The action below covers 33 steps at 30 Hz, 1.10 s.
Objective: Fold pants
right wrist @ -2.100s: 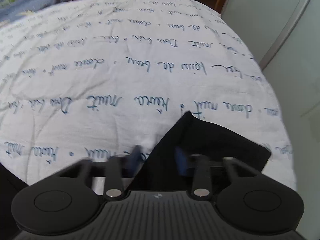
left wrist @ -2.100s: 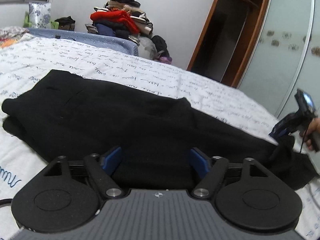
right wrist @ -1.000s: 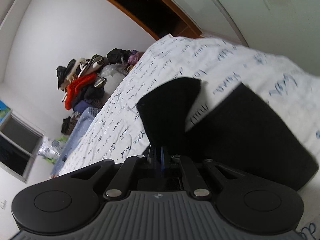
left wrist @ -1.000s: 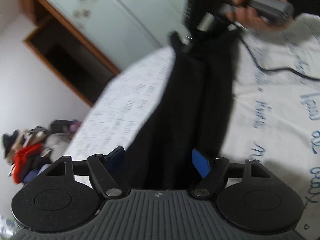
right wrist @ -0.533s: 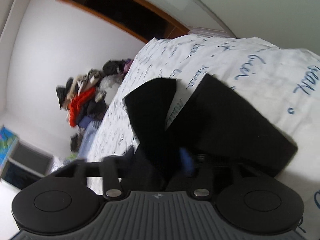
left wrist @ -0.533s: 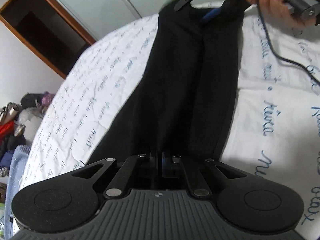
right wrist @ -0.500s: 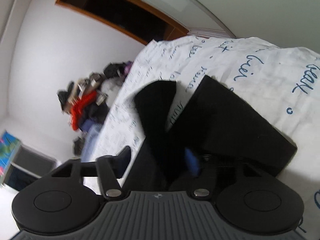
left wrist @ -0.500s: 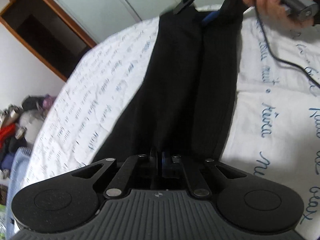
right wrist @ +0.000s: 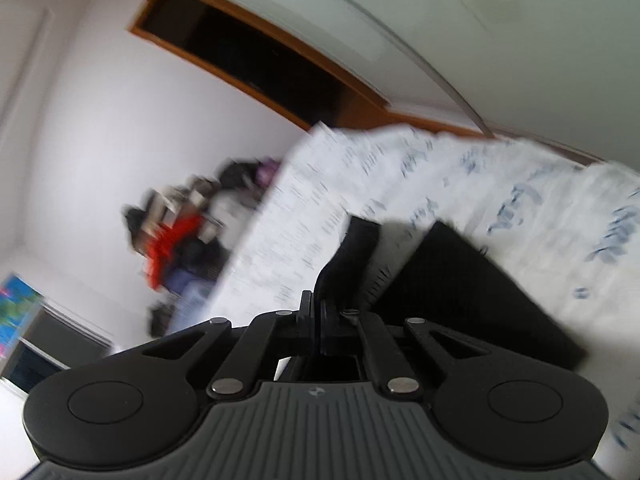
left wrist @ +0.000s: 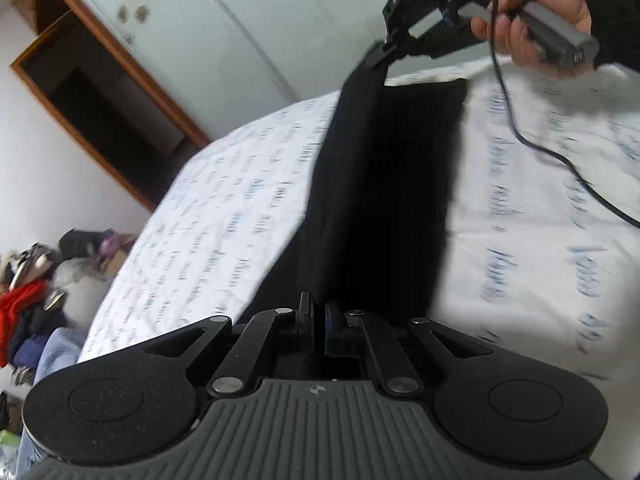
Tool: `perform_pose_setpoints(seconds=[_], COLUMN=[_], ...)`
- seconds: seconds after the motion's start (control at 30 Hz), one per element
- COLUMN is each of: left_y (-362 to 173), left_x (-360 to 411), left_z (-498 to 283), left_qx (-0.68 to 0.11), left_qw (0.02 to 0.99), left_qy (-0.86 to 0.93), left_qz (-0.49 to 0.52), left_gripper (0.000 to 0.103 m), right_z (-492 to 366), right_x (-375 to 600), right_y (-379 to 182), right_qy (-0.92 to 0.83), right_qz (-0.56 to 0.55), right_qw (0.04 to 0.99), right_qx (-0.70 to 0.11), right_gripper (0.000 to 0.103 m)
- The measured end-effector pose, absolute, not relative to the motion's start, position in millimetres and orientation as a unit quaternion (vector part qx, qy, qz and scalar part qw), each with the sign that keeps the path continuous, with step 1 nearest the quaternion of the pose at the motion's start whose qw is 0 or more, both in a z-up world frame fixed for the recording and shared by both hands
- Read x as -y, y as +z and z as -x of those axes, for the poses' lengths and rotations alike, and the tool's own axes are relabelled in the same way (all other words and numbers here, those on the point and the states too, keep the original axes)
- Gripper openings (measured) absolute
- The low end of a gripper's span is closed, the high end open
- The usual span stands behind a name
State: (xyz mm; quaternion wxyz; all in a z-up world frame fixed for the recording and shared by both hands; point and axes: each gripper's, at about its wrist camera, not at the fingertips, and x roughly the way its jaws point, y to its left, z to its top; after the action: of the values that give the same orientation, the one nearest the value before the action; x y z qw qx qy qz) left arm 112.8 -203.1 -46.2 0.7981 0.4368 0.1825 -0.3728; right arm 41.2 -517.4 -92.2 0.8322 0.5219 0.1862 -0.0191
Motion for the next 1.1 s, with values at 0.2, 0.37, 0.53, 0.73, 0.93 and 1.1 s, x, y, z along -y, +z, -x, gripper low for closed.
perform_pose_setpoints(seconds=[0.2,0.37,0.53,0.73,0.93,1.1], left_y=[-89.6,-81.5,-67.0,-67.4,-65.1,-82.1], left_x=[215.2,207.4,173.5,161.4,146.8,144.5], left_z=[-105.2,-111.2,-104.1,-102.5,-91.8,-83.4], left_qx=[-0.215,-0.22,-0.228,-0.239,-0.228,-0.19], left_qw=[0.768,0.784,0.815,0.828,0.829,0.823], left_qy=[-0.386,-0.38,-0.372,-0.353,-0.355,-0.342], left_qz=[-0.463,-0.439,-0.381,-0.365,-0.365,-0.411], left_gripper=[0.015,0.021,0.036,0.039,0.044,0.048], right_z=[12.4,16.2,44.2,14.7,-25.2,-31.8], right_x=[521.4,523.6,533.5,534.4,516.9,515.1], right_y=[-155.2,-149.4,-144.6,-136.8,-117.0,-132.1], right_qy=[-0.069,-0.086,-0.092,-0.111,-0.149,-0.135], right_qz=[-0.559,-0.588,-0.606,-0.572,-0.483,-0.517], right_qw=[0.794,0.778,0.773,0.778,0.812,0.802], right_qx=[-0.229,-0.206,-0.164,-0.235,-0.291,-0.266], right_gripper=[0.002,0.013,0.056,0.056,0.068,0.005])
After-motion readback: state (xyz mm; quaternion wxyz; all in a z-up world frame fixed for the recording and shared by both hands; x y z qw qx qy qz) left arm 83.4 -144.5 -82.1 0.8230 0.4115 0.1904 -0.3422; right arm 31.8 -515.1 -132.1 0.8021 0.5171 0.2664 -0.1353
